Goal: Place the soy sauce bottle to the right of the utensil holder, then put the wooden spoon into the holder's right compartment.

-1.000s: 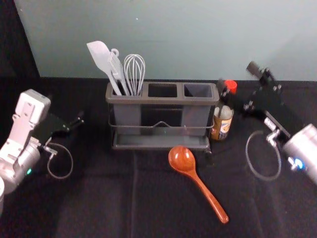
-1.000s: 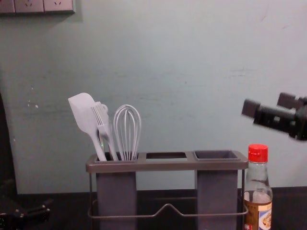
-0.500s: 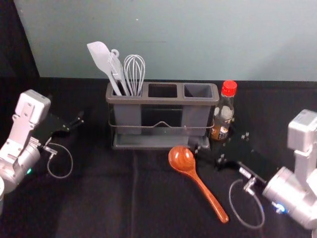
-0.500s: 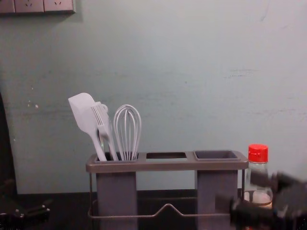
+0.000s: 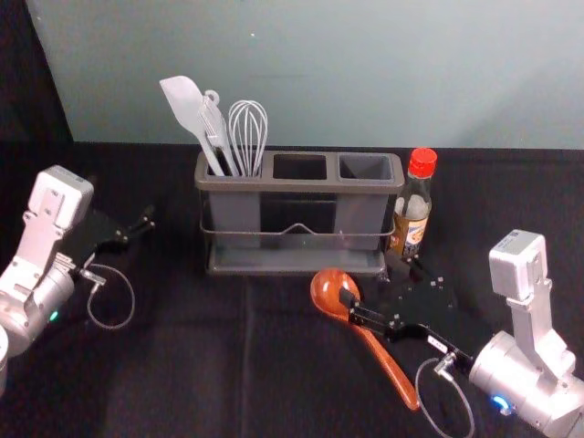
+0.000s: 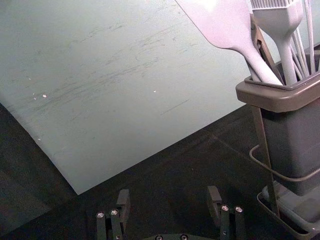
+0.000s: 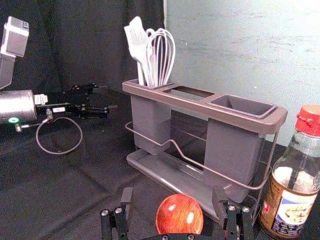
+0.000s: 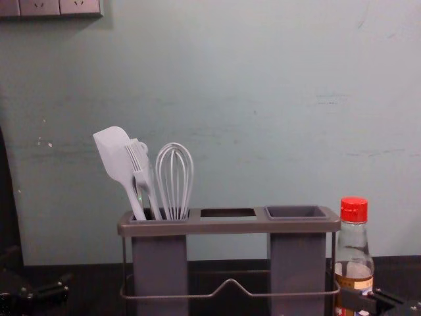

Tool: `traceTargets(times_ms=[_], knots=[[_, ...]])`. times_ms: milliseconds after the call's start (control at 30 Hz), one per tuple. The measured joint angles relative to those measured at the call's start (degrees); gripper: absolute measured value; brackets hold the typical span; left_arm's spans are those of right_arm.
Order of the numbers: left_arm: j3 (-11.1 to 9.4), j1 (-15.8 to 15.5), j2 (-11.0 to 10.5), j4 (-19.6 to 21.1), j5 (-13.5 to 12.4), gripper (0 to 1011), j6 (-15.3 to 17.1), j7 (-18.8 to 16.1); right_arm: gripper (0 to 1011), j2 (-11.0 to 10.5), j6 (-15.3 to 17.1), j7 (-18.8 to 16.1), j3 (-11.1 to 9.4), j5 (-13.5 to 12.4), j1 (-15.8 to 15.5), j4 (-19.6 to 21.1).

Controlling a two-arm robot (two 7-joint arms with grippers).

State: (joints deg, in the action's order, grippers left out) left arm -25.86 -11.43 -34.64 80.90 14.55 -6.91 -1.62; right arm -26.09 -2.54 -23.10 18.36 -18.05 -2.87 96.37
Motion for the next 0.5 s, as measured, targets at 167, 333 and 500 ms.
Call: traceTargets(times_ms=[167, 333, 500], knots=[[0.00, 0.00, 0.00, 0.00, 0.00, 1005, 0.00, 0.00, 1000, -0.03, 0.00, 0.00, -0.05, -0.05, -0.04, 0.15], [0.00, 0.00, 0.00, 0.00, 0.00, 1005, 0.00, 0.00, 1002, -0.04, 0.00, -0.01, -0.07, -0.11, -0.06, 0.25], [0.00, 0.00, 0.00, 0.00, 0.00, 1005, 0.00, 0.00, 1000, -0.06, 0.00, -0.01, -0.10, -0.16, -0.08, 0.34]])
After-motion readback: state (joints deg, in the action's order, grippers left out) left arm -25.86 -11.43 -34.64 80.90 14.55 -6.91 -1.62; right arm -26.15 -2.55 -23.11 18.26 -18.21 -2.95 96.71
